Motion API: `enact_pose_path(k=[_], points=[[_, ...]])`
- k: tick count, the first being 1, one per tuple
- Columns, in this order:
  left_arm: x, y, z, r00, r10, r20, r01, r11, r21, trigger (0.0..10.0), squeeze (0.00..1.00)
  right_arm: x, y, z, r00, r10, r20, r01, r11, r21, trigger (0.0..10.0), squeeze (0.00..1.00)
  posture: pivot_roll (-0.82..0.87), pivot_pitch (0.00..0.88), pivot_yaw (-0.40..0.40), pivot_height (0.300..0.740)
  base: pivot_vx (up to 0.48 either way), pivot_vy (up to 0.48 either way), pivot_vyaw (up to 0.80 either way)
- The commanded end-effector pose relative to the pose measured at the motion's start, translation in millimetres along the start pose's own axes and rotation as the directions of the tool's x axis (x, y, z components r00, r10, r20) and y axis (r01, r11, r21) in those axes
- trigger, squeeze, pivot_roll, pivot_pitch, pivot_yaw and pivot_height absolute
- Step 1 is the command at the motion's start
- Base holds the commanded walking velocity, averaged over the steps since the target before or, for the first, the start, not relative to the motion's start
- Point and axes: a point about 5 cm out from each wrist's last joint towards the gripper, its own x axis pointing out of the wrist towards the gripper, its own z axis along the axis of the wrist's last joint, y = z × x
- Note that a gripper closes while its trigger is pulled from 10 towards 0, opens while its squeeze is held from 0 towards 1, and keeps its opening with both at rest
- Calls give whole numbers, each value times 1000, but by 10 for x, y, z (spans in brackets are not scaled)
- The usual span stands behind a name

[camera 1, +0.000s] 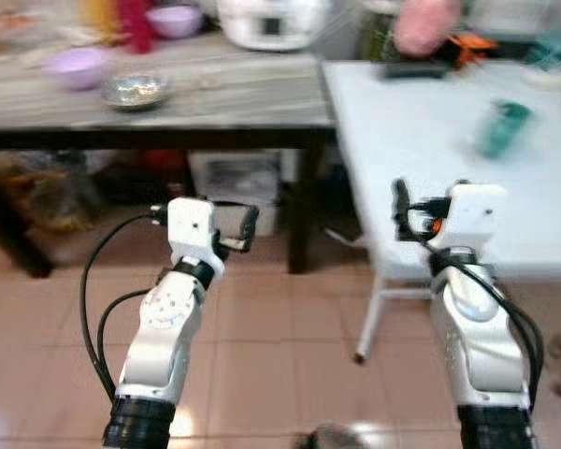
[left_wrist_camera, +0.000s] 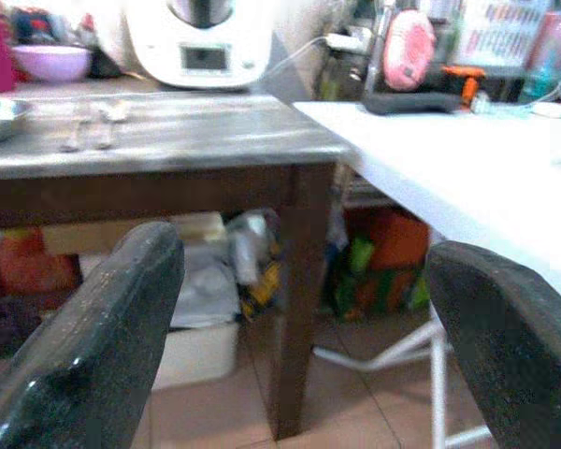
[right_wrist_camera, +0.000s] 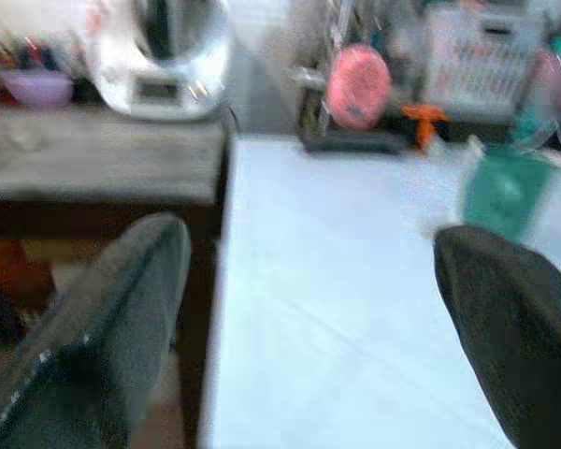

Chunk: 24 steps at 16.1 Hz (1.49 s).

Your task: Setting the table

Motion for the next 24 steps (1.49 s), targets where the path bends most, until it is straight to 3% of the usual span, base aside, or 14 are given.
enact_pose_path(k=[1, 15, 24], points=[[7, 11, 35, 1000, 6, 11, -6, 1000, 2, 10000, 0, 26, 15, 91, 999, 12, 31, -11, 1000, -6, 10000, 0, -239, 116, 37, 740, 0, -480, 0], [10, -10, 28, 1000, -2, 7, 2, 1000, 9, 10000, 0, 21, 15, 88, 999, 4, 34, -3, 1000, -8, 10000, 0, -236, 121, 43, 740, 0, -467, 0], [-12, 16, 62, 998, -54, 38, 55, 998, -30, 10000, 0, 38, 20, 93, 999, 2, 39, -2, 1000, -8, 10000, 0, -233, 116, 44, 740, 0, 0, 0]])
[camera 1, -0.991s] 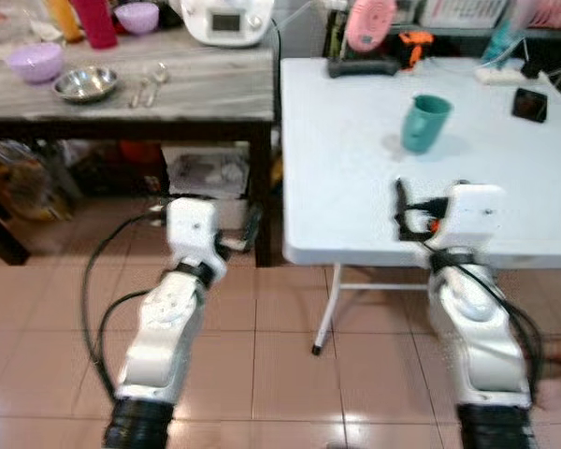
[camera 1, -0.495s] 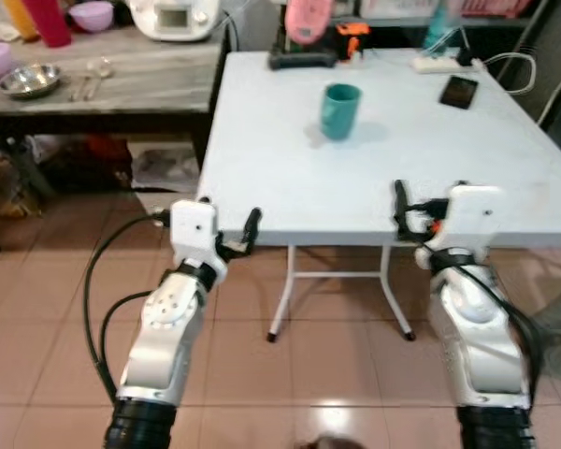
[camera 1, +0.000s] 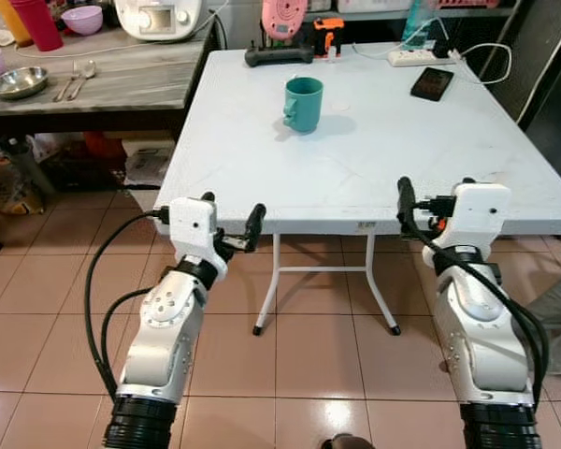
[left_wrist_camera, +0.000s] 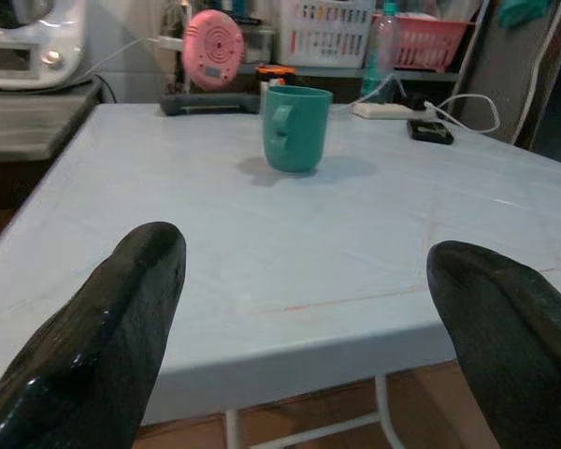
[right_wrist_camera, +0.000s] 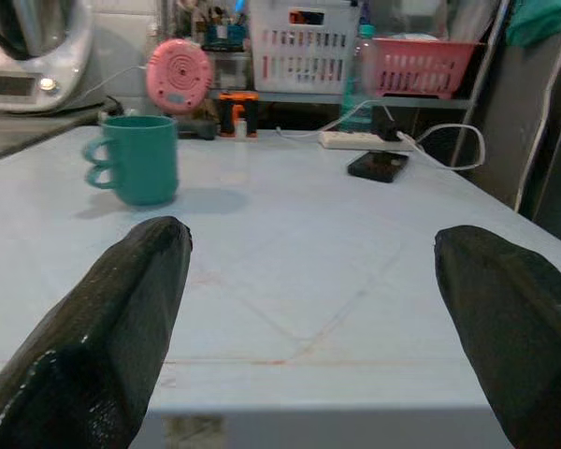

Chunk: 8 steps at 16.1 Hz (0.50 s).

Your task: Setting the table

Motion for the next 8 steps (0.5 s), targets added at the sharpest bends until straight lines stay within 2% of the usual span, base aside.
enact_pose_path(k=[1, 2, 8], points=[[-10, 27, 32, 1000, -3, 10, 3, 1000, 7, 10000, 0, 24, 38, 63, 1000, 12, 25, -12, 1000, 0, 10000, 0, -231, 113, 45, 740, 0, 0, 0], [-9, 26, 32, 1000, -5, 10, 5, 1000, 7, 10000, 0, 26, 40, 64, 1000, 12, 26, -13, 1000, 0, 10000, 0, -231, 113, 45, 740, 0, 0, 0], [-18, -14, 26, 999, -36, 10, 36, 999, -15, 10000, 0, 17, 45, 56, 1000, 11, 24, -11, 1000, 2, 10000, 0, -234, 117, 49, 740, 301, 0, 0]])
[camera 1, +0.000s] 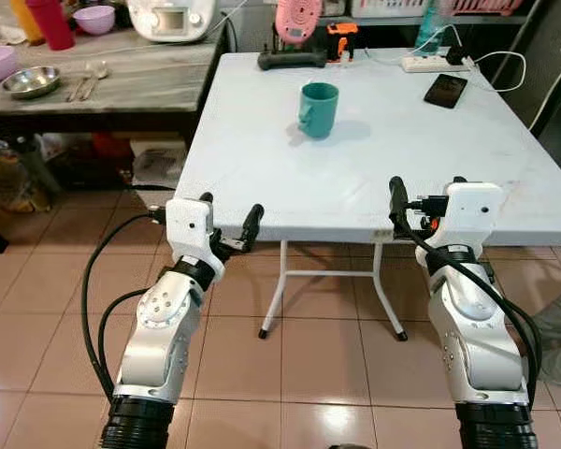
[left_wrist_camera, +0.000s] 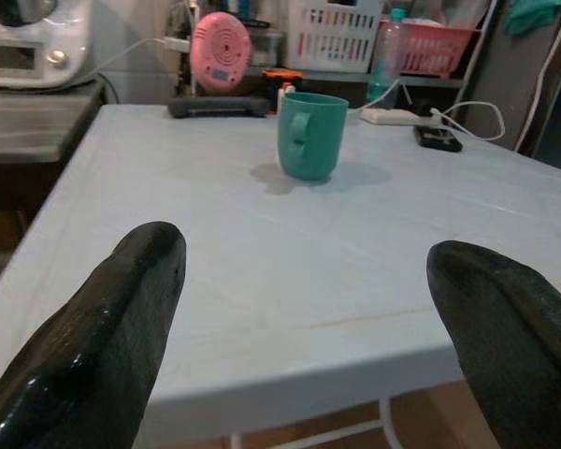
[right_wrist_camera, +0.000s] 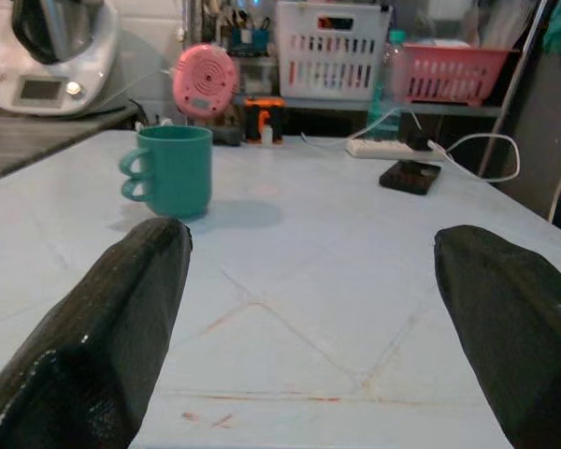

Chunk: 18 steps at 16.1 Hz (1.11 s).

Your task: Setting the table

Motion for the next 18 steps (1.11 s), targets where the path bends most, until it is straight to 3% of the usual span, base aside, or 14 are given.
enact_pose_path(k=[1, 18], points=[[-16, 8, 26, 1000, -4, 6, 4, 1000, 3, 10000, 0, 10, 10, 44, 1000, 0, 19, 0, 1000, -1, 10000, 0, -234, 117, 49, 740, 307, 0, 0], [-21, -61, 33, 999, -53, 10, 54, 998, -19, 10000, 0, 1, 14, 59, 1000, 4, 29, -4, 1000, -25, 10000, 0, -238, 129, 54, 740, 321, 0, 0]])
